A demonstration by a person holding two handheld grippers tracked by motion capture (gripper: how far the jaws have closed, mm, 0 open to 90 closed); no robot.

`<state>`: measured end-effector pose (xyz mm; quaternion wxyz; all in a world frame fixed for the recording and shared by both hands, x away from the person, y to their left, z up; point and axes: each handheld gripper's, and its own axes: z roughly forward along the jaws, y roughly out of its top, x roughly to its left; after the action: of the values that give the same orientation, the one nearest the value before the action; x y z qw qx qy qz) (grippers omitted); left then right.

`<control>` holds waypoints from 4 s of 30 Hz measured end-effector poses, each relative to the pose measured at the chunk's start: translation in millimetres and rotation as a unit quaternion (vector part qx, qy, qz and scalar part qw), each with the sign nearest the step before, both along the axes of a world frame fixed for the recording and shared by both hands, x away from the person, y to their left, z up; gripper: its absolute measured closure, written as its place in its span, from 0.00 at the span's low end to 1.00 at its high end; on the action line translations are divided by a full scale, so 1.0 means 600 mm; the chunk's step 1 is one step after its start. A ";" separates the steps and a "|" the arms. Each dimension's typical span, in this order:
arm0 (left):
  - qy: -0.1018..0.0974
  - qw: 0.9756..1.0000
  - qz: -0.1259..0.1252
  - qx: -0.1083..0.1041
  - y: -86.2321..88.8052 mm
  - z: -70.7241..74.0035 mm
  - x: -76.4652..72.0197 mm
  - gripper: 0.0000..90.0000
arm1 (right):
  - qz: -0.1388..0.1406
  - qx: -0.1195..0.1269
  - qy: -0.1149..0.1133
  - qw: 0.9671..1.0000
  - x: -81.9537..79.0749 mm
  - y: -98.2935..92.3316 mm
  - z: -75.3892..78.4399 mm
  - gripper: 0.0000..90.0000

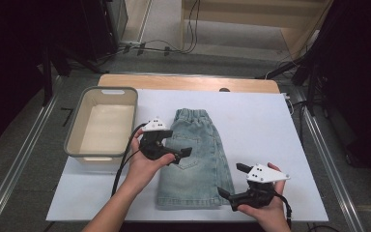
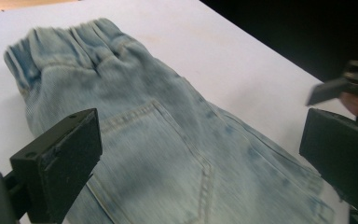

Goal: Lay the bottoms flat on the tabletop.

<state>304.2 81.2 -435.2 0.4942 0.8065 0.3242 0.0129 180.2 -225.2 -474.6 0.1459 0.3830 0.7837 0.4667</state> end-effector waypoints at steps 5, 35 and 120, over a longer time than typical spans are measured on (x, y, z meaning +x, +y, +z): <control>0.000 1.000 0.000 0.001 0.018 -0.025 -0.045 0.00 | -0.016 -0.011 0.025 0.999 -0.007 -0.012 -0.025 0.00; 0.053 0.997 -0.016 0.050 0.075 -0.127 -0.162 0.78 | -0.049 -0.066 0.085 0.993 -0.013 -0.022 -0.079 0.87; -0.018 0.999 0.009 -0.029 0.122 -0.119 -0.130 0.00 | -0.142 -0.045 0.013 0.989 0.313 0.054 0.001 0.83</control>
<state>226.0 154.4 -506.9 0.5234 0.7883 0.3228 0.0225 367.9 -193.0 -474.3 0.2177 0.4895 0.7433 0.4006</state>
